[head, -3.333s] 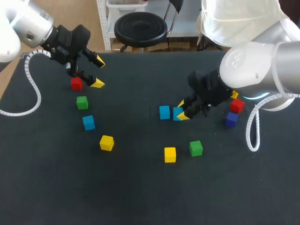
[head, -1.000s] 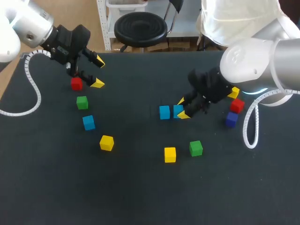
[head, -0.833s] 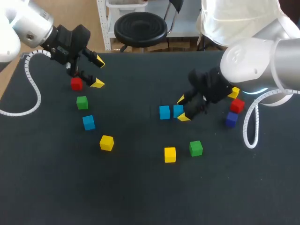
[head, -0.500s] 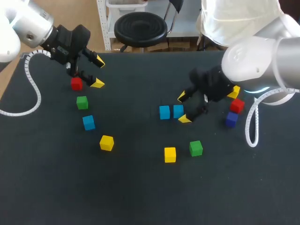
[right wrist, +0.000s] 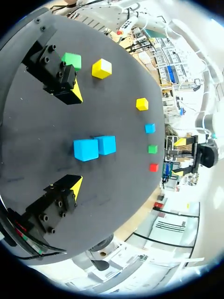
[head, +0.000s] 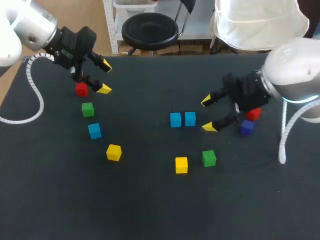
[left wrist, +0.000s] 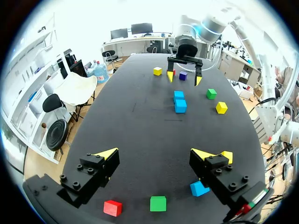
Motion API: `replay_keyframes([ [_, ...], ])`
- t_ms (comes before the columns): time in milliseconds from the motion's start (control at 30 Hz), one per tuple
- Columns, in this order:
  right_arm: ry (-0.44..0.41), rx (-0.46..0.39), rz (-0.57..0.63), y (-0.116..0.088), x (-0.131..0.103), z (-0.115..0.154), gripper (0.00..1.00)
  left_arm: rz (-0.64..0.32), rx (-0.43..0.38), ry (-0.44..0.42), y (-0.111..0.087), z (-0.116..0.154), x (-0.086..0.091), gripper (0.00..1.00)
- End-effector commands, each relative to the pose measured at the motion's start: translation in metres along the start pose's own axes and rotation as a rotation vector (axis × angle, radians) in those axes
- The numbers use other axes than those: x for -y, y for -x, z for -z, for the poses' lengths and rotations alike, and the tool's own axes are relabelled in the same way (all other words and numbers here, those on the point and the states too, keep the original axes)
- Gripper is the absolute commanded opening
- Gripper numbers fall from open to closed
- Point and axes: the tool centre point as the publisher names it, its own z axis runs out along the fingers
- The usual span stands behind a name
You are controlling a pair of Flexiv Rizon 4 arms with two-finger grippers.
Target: Place the blue cubes, place green cubes on the blue cubes, place the yellow cubes on the green cubes, then place the red cubes on the yellow cubes, and place purple cube on the red cubes.
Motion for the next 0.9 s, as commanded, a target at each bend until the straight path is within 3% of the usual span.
replay_keyframes([
  [33, -0.017, 0.010, 0.011, 0.0034, -0.0103, 0.0178, 1.00, 0.000, 0.000, 0.003, -0.0001, -0.0001, 0.0012, 1.00],
  [367, 0.016, 0.061, 0.034, 0.0052, -0.0125, 0.0244, 1.00, 0.000, 0.000, 0.003, -0.0001, -0.0001, 0.0012, 1.00],
  [900, 0.016, 0.061, 0.034, 0.0052, -0.0125, 0.0244, 1.00, -0.015, 0.020, 0.008, -0.0010, 0.0011, 0.0041, 1.00],
])
